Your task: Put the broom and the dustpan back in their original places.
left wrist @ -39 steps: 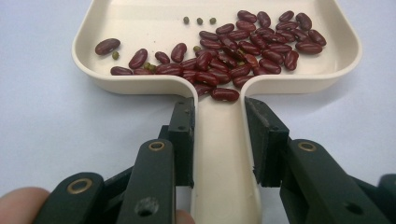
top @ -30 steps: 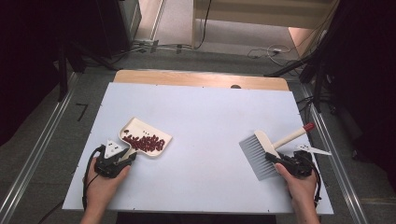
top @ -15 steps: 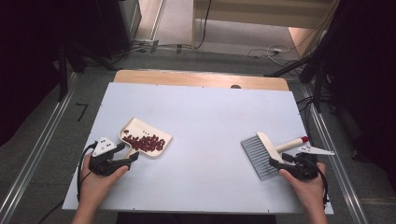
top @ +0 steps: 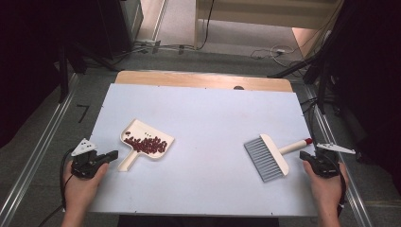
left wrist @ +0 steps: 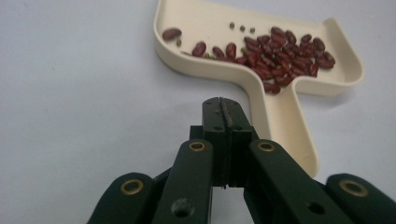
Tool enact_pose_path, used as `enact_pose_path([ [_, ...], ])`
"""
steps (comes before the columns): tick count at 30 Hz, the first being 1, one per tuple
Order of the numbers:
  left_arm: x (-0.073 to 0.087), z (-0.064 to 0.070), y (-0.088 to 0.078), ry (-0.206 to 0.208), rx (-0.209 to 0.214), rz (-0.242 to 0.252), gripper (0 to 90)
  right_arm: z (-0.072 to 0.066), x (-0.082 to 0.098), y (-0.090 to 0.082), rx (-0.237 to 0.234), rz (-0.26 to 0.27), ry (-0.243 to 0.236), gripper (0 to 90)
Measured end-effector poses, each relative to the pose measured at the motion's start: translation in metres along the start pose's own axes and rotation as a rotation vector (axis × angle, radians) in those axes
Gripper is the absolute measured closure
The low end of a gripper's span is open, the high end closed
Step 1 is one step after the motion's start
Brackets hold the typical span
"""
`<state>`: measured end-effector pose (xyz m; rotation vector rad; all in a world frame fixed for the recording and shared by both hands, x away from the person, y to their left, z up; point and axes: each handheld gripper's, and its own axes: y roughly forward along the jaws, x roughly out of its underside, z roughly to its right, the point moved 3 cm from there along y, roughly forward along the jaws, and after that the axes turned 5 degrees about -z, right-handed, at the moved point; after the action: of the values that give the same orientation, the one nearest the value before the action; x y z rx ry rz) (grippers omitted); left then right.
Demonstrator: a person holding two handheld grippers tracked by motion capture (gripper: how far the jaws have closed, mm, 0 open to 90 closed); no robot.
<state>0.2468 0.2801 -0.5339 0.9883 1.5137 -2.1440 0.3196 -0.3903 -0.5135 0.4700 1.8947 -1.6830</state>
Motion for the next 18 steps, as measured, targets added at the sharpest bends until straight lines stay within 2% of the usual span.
enact_pose_path([
  [2,0.001,0.001,0.003,0.01,-0.007,-0.019,90.0,0.003,-0.001,0.006,0.019,-0.026,0.01,87.9],
  [4,0.001,0.003,0.004,0.011,0.003,-0.019,90.0,0.006,-0.001,0.011,0.036,-0.046,0.021,88.0],
  [7,0.001,0.005,0.006,0.027,0.008,-0.032,90.0,0.007,-0.004,0.017,0.04,-0.042,0.029,87.9],
  [10,0.001,0.008,0.007,0.039,0.015,-0.032,90.0,0.008,-0.01,0.021,0.057,-0.042,0.017,87.9],
  [18,0.0,0.017,0.011,0.069,0.025,-0.047,90.0,0.006,-0.03,0.037,0.023,-0.043,-0.016,88.0],
])
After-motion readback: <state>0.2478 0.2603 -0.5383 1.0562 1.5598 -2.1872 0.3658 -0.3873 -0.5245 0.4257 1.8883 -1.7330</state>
